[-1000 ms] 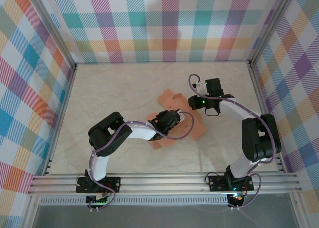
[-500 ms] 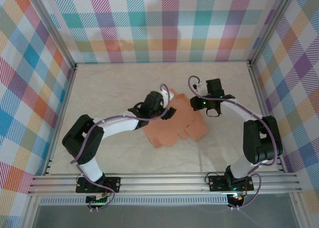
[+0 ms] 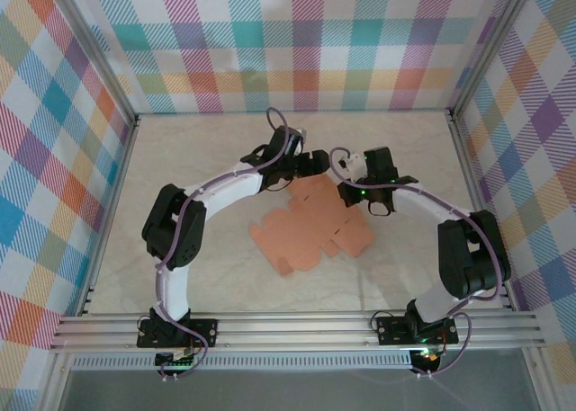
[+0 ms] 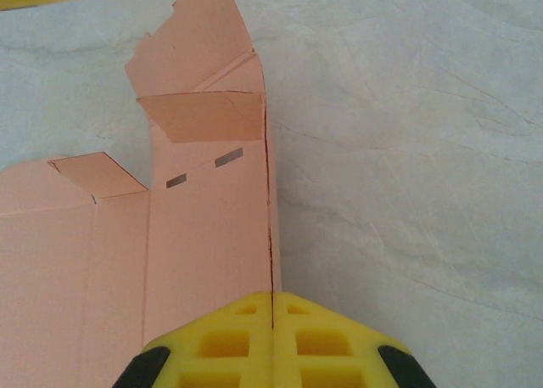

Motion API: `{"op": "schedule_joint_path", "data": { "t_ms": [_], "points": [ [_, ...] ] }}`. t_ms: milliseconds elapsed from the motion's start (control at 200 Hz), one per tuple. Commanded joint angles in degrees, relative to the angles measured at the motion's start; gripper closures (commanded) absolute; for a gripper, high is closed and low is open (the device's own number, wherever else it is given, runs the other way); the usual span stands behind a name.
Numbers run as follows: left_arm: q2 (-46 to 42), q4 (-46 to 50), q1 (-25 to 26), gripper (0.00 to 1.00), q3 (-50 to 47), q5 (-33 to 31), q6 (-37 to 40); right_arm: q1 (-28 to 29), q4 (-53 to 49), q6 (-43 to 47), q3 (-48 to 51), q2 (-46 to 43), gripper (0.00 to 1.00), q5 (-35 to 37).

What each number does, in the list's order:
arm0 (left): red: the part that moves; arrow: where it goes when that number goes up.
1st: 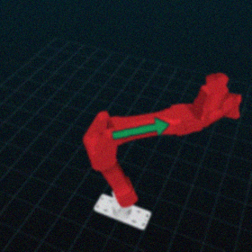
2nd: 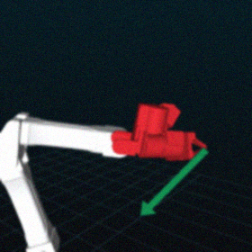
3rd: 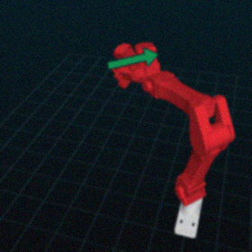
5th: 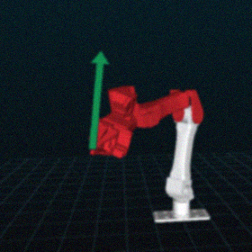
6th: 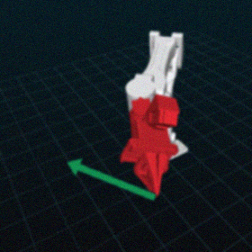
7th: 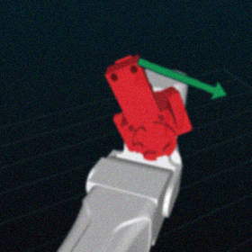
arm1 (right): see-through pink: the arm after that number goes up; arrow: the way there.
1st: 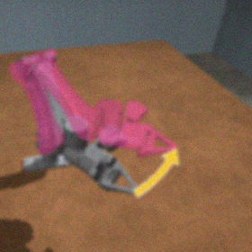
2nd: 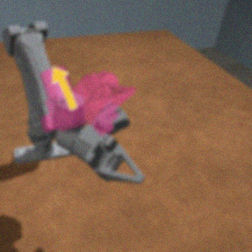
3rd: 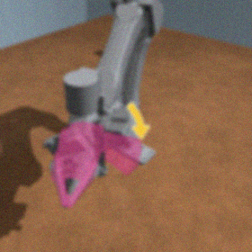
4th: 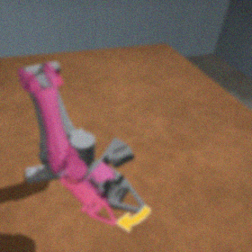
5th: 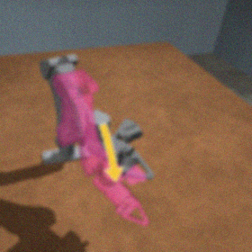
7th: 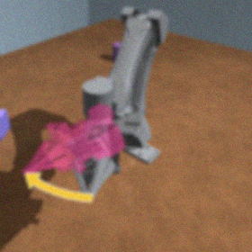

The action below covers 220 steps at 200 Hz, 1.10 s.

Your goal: Fold the paper box

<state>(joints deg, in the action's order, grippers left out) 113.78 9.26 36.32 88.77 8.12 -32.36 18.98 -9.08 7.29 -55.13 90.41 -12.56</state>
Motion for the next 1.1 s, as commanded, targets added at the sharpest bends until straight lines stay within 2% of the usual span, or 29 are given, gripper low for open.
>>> {"op": "schedule_joint_path", "data": {
  "t_ms": [0,85,235,415,500,730,810,870,935,990,1095],
  "points": [
    [3.29,11.02,-0.13,0.18,6.11,1.60,-1.74,1.06,1.82,2.70,0.97,-1.10,1.00,0.42],
    [5.71,14.72,-0.15,0.25,8.54,1.07,-1.75,1.58,3.85,3.86,2.21,-1.21,1.00,0.50],
    [8.82,15.53,-0.10,0.36,9.87,0.10,-2.83,2.70,8.27,6.36,4.49,-2.17,1.00,0.50],
    [10.65,16.38,-0.15,0.46,10.38,1.55,-2.71,3.61,2.84,4.31,1.13,0.31,1.00,3.53],
    [10.89,16.43,-0.10,0.49,9.77,1.72,-2.66,4.54,1.41,3.23,0.29,0.94,1.00,6.50],
    [10.08,15.73,-0.19,0.53,7.03,2.33,-2.53,5.86,1.51,-3.98,-0.07,1.19,1.00,6.76],
    [9.41,15.01,-0.19,0.54,5.66,2.74,-2.48,6.37,1.34,-5.35,0.20,1.43,0.94,6.93],
    [9.14,14.64,-0.19,0.55,4.76,3.07,-2.52,6.35,0.60,-5.78,0.21,1.21,0.86,7.08],
    [8.69,13.85,-0.19,0.55,3.48,3.64,-2.56,6.22,-0.84,-5.02,-0.10,1.00,0.62,8.16],
    [8.19,13.28,-0.19,0.55,2.37,3.59,-2.77,5.64,-2.52,-4.42,-0.52,0.79,0.52,8.41],
    [7.53,12.88,-0.19,0.55,1.17,3.08,-2.72,3.08,-6.70,-3.93,-1.85,1.06,0.44,4.00]
  ]
}}
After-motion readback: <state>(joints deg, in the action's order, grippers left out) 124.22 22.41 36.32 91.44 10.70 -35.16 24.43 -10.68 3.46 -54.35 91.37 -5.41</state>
